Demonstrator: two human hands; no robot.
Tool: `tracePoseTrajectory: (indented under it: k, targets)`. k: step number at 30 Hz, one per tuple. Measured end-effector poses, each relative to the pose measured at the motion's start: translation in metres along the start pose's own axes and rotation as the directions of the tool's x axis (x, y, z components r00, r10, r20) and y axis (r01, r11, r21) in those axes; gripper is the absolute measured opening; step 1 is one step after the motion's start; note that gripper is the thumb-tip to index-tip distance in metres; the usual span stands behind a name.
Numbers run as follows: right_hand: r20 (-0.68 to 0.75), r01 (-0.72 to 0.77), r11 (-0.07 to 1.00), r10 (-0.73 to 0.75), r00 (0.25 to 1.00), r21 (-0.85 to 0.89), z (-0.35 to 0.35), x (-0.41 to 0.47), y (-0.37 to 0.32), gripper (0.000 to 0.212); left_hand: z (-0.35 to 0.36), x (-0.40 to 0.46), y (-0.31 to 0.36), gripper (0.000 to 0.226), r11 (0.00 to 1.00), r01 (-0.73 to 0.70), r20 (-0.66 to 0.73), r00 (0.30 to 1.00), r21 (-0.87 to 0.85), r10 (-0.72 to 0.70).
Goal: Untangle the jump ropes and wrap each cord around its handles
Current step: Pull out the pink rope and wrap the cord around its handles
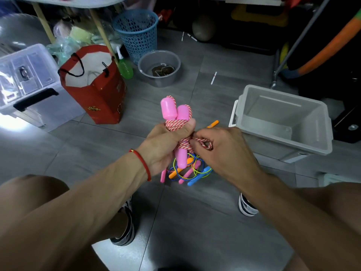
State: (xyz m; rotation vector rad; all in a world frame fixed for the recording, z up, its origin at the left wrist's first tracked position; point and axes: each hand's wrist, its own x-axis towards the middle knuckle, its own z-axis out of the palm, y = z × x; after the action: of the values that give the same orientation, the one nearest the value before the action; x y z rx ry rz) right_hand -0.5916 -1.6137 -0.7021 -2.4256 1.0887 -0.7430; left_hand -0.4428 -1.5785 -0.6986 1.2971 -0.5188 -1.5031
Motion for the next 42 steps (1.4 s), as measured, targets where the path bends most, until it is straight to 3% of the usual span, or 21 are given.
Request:
tracePoseTrajectory:
  k: [5,10,14,16,21,26,28,32,36,39,42]
  targets:
    - [0.099,-0.091,0.996,0.089,0.991,0.019,-0.002,0.004,0.007,0.021,-0.010,0.000,0.006,0.040,0.999,0.003,0.062,0.998,0.033,-0.005]
    - [0.204,-0.072,0.997,0.069,0.976,0.009,-0.001,0.003,0.004,0.019,-0.021,0.002,-0.003,0.026,0.959,-0.101,0.009,0.995,0.264,0.102]
    - [0.043,-0.132,0.990,0.130,0.991,0.055,0.003,0.003,0.007,0.006,-0.020,0.005,-0.009,0.017,0.913,-0.117,-0.019,0.991,0.391,0.134]
    - [0.023,-0.048,0.998,0.047,0.999,0.050,0.005,0.003,0.005,0.005,-0.019,0.005,-0.009,0.017,0.909,-0.111,-0.031,0.990,0.401,0.135]
    - [0.144,0.058,0.997,-0.064,0.988,0.050,0.007,0.000,0.007,0.019,-0.018,0.003,-0.001,0.022,0.940,-0.095,-0.047,0.992,0.327,0.117]
    - [0.127,-0.145,0.937,0.109,0.986,0.317,0.000,-0.002,0.007,0.018,-0.017,0.002,-0.002,0.015,0.955,-0.068,-0.026,0.997,0.287,0.079]
    - [0.101,-0.130,0.926,0.100,0.990,0.354,0.001,-0.002,0.007,0.018,-0.017,0.002,-0.003,0.013,0.953,-0.071,-0.024,0.996,0.294,0.081]
    - [0.138,-0.013,0.953,-0.031,0.990,0.304,0.003,-0.001,0.004,0.022,-0.022,0.005,-0.002,0.023,0.948,-0.053,-0.034,0.997,0.315,0.067]
    - [0.126,0.006,0.958,-0.044,0.991,0.286,0.004,0.001,0.008,0.018,-0.022,0.008,-0.003,0.033,0.953,-0.035,-0.059,0.997,0.302,0.055]
    - [0.086,0.208,0.976,-0.213,0.973,0.067,0.009,0.000,0.010,0.015,-0.022,0.007,-0.003,0.035,0.964,0.007,-0.072,0.997,0.266,0.012]
    - [0.150,0.353,0.910,-0.326,0.933,-0.219,0.020,-0.004,0.013,0.017,-0.023,0.005,-0.002,0.041,0.974,0.071,-0.086,0.995,0.217,-0.053]
